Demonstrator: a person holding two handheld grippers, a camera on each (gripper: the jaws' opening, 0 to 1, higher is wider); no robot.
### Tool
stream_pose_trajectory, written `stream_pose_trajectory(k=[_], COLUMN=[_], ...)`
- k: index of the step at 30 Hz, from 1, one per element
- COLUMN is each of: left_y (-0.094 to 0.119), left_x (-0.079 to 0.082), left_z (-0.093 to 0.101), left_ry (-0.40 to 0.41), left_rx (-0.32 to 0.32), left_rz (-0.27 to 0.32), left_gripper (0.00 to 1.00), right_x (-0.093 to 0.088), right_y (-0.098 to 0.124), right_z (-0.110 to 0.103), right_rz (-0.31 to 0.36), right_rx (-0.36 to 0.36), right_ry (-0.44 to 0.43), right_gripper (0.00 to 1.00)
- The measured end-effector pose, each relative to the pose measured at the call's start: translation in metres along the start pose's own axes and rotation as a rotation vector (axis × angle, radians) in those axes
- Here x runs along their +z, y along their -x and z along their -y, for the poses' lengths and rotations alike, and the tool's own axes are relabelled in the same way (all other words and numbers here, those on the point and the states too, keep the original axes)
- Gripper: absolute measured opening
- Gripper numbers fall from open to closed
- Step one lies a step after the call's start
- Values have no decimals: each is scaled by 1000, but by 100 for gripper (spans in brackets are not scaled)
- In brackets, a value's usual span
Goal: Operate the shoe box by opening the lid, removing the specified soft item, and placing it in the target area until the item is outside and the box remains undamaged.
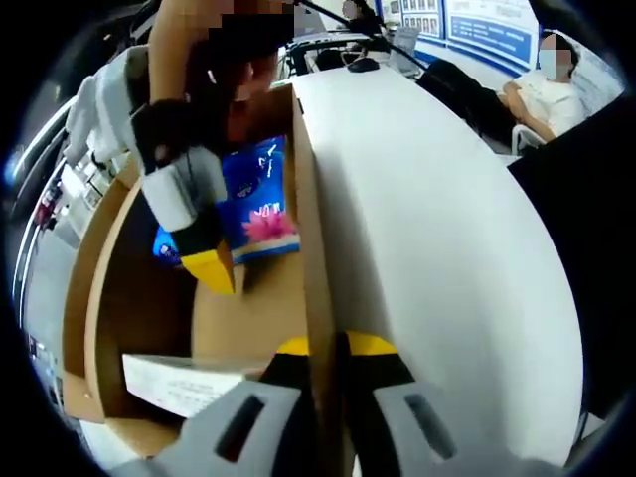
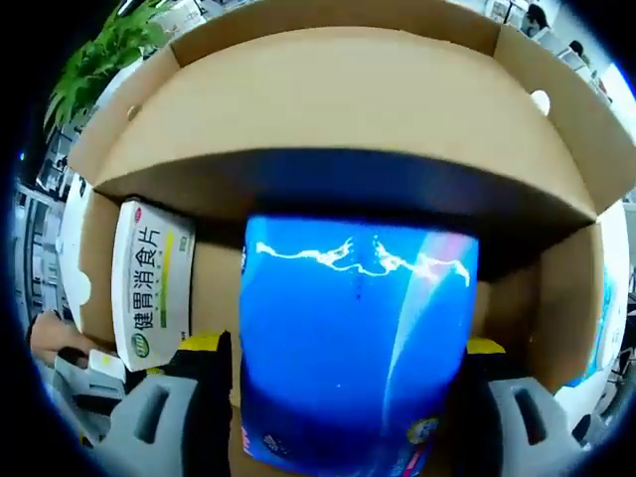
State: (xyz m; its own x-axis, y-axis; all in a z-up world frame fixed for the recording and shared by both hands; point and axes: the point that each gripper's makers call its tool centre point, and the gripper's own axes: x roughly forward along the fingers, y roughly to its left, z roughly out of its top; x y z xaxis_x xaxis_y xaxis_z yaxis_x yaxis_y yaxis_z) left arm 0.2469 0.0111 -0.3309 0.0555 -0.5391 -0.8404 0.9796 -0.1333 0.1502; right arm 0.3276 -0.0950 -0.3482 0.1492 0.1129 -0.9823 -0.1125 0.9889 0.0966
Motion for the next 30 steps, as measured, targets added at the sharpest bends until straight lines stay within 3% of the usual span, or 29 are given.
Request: stream_pose_trajectory(k=[3, 12, 20, 23, 30], left_y=[0, -1, -3, -4, -3], left_x=[0, 0, 1, 2, 1], left_z=[0, 0, -4, -3, -2], left_ry=[0, -8, -8, -14, -12], left_rx=[1, 7, 11, 9, 13], left_rz=[-1, -9, -17, -18, -21], left_gripper=[3, 3, 3, 4, 4], right_x=[0, 1, 1, -2, -2], right_y=[0, -1, -3, -6, -3], right_z=[6, 10, 9, 6, 7], right_rz=[-16, -16, -34, -70, -92], right_rx=[-23, -41, -69, -82, -81], right_ry=[1, -10, -3, 57, 35], right_gripper=[88, 84, 85, 87, 87])
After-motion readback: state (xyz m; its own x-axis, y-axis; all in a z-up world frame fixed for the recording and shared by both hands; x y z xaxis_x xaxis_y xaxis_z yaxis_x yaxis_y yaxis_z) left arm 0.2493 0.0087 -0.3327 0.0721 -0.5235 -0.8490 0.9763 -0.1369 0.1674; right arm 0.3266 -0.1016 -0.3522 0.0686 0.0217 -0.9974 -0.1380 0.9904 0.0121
